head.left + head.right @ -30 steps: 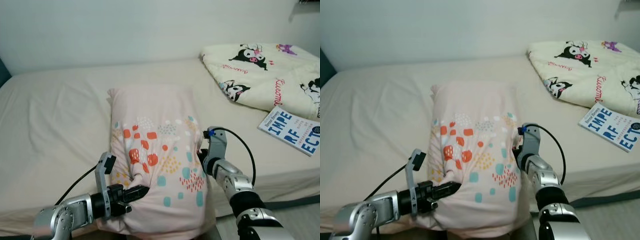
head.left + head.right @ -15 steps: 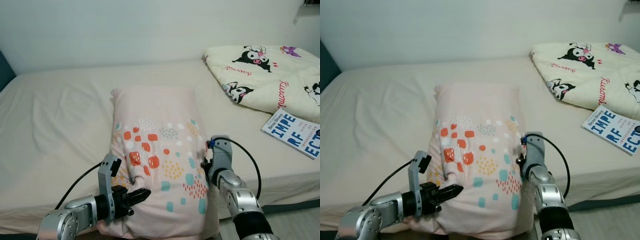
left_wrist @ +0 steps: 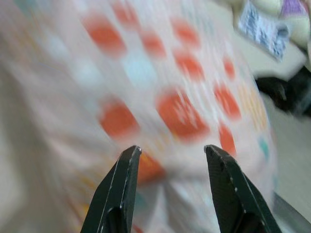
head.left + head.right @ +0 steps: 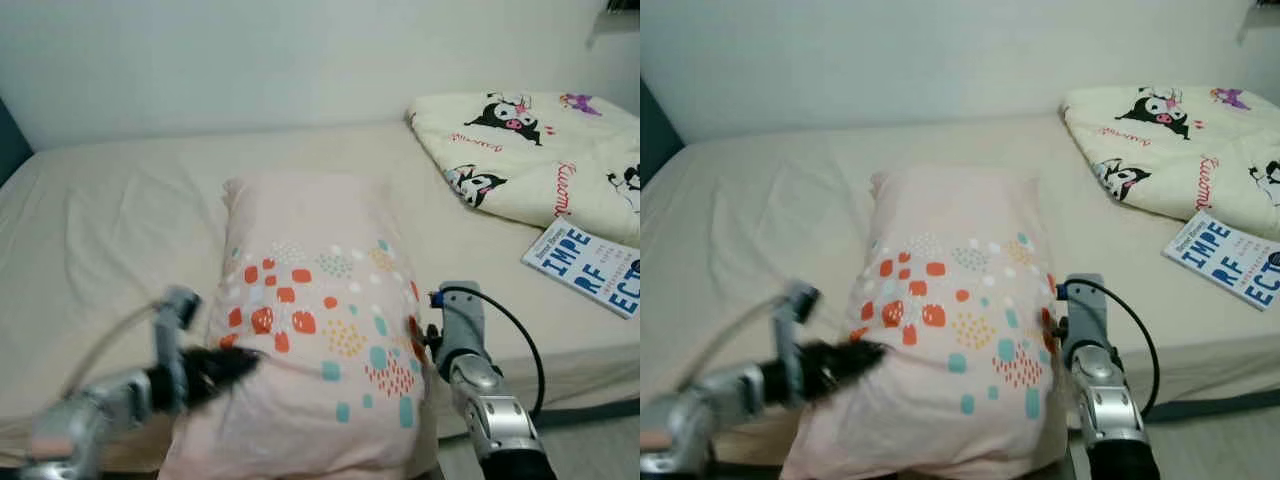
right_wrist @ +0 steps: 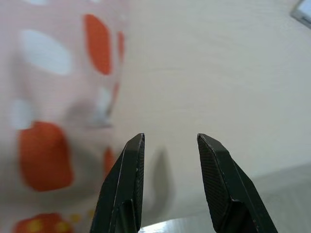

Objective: Clean up the room

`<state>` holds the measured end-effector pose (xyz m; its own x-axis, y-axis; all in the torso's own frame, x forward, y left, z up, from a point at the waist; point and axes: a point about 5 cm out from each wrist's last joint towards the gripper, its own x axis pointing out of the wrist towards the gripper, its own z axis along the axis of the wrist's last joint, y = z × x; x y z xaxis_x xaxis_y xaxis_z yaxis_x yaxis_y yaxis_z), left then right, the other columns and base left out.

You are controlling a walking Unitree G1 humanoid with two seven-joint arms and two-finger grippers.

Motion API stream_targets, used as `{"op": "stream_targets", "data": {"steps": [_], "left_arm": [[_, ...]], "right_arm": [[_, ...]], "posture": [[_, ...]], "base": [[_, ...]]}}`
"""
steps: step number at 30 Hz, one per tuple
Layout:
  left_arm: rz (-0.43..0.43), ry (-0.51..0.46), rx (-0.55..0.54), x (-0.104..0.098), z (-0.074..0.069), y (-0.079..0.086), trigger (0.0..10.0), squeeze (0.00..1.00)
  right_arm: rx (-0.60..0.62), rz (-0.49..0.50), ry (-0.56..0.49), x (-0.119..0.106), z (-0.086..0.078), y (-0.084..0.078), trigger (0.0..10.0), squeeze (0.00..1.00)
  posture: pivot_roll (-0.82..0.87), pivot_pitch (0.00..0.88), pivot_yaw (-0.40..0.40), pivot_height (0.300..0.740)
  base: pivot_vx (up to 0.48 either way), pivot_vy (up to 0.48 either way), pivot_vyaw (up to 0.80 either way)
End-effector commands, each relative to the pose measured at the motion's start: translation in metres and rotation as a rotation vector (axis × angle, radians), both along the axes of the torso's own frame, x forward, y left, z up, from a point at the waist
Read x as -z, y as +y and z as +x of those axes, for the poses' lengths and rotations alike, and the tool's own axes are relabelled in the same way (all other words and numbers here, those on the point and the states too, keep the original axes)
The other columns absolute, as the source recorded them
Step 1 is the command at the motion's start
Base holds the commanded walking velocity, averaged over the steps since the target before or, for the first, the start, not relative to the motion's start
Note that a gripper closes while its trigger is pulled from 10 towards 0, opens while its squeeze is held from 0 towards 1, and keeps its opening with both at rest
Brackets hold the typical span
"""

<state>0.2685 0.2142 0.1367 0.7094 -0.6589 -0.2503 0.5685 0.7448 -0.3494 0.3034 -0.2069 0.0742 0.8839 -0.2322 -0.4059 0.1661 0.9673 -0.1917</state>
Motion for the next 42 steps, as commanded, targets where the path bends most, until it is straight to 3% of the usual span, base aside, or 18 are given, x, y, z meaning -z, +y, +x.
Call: {"op": "stream_targets", "data": {"steps": [1,4,5,7,10,11,12,13,16,17,18,19,20,23,28,30,36,42], "left_arm": [[0.011,0.015,0.009,0.002,-0.001,0.008,10.0,0.0],[0.027,-0.001,0.009,-0.004,0.0,0.017,10.0,0.0],[0.096,-0.041,-0.028,-0.013,0.007,0.034,10.0,0.0],[0.096,-0.041,-0.028,-0.013,0.007,0.034,10.0,0.0],[0.168,-0.066,-0.123,-0.014,0.02,0.047,10.0,0.0],[0.143,-0.073,-0.264,-0.01,0.034,0.056,10.0,0.45],[0.06,-0.057,-0.397,-0.005,0.046,0.063,10.0,1.0],[0.001,-0.023,-0.475,0.008,0.052,0.063,10.0,1.0],[-0.035,0.003,-0.511,0.016,0.055,0.061,10.0,1.0],[-0.073,0.032,-0.505,0.026,0.055,0.056,10.0,1.0],[-0.103,0.059,-0.499,0.034,0.054,0.05,10.0,1.0],[-0.103,0.059,-0.499,0.034,0.054,0.05,10.0,1.0],[-0.145,0.079,-0.491,0.041,0.054,0.045,10.0,1.0],[-0.244,0.124,-0.492,0.055,0.051,0.034,10.0,1.0],[-0.312,0.157,-0.494,0.065,0.049,0.029,10.0,1.0],[-0.384,0.178,-0.492,0.07,0.047,0.025,10.0,1.0],[-0.526,0.217,-0.46,0.077,0.043,0.016,10.0,1.0],[-0.523,0.274,-0.314,0.096,0.032,-0.017,10.0,1.0]], "right_arm": [[-0.001,-0.014,0.006,0.0,-0.002,0.002,10.0,0.0],[0.0,-0.028,0.002,-0.002,-0.001,0.0,10.0,0.0],[-0.001,-0.081,-0.003,-0.005,-0.001,-0.004,10.0,0.0],[-0.001,-0.081,-0.003,-0.005,-0.001,-0.004,10.0,0.0],[0.015,-0.088,-0.017,-0.007,0.001,-0.009,10.0,0.0],[0.024,-0.025,-0.07,-0.01,0.005,-0.008,10.0,0.0],[0.036,0.058,-0.116,-0.012,0.009,-0.006,10.0,0.0],[0.031,0.147,-0.16,-0.011,0.013,-0.002,10.0,0.0],[0.027,0.202,-0.187,-0.011,0.016,0.001,10.0,0.0],[0.016,0.234,-0.2,-0.008,0.017,0.004,10.0,0.06],[0.007,0.256,-0.208,-0.005,0.019,0.007,10.0,0.88],[0.007,0.256,-0.208,-0.005,0.019,0.007,10.0,0.88],[0.001,0.288,-0.219,-0.002,0.019,0.008,10.0,1.0],[-0.013,0.459,-0.282,0.002,0.019,0.015,10.0,1.0],[-0.021,0.594,-0.328,0.005,0.019,0.018,10.0,1.0],[-0.039,0.668,-0.338,0.01,0.018,0.02,10.0,1.0],[-0.101,0.622,-0.262,0.024,0.016,0.025,10.0,1.0],[-0.105,0.623,-0.198,0.043,0.006,0.019,10.0,1.0]], "posture": [[0.05,0.081,-0.022,0.583],[0.05,0.081,-0.022,0.583],[0.05,0.084,-0.026,0.583],[0.05,0.084,-0.026,0.583],[0.05,0.086,-0.026,0.583],[0.05,0.087,-0.028,0.583],[0.04,0.091,-0.022,0.583],[0.03,0.094,-0.022,0.583],[0.03,0.094,-0.021,0.583],[0.03,0.097,-0.02,0.583],[0.02,0.099,-0.021,0.583],[0.02,0.099,-0.021,0.583],[0.02,0.102,-0.023,0.583],[0.02,0.105,-0.021,0.583],[0.02,0.105,-0.021,0.583],[0.02,0.104,-0.022,0.583],[0.02,0.097,-0.034,0.583],[0.02,0.094,-0.039,0.583]], "base": [[0.0,0.0,0.0],[0.0,0.0,0.0],[0.0,0.0,0.0],[0.0,0.0,0.0],[0.0,0.0,0.0],[0.0,0.0,0.0],[0.0,0.0,0.0],[0.0,0.0,0.0],[0.0,0.0,0.0],[0.0,0.0,0.0],[0.0,0.0,0.0],[0.0,0.0,0.0],[0.0,0.0,0.0],[0.0,0.0,0.0],[0.0,0.0,0.0],[0.0,0.0,0.0],[0.0,0.0,0.0],[0.0,0.0,0.0]]}}
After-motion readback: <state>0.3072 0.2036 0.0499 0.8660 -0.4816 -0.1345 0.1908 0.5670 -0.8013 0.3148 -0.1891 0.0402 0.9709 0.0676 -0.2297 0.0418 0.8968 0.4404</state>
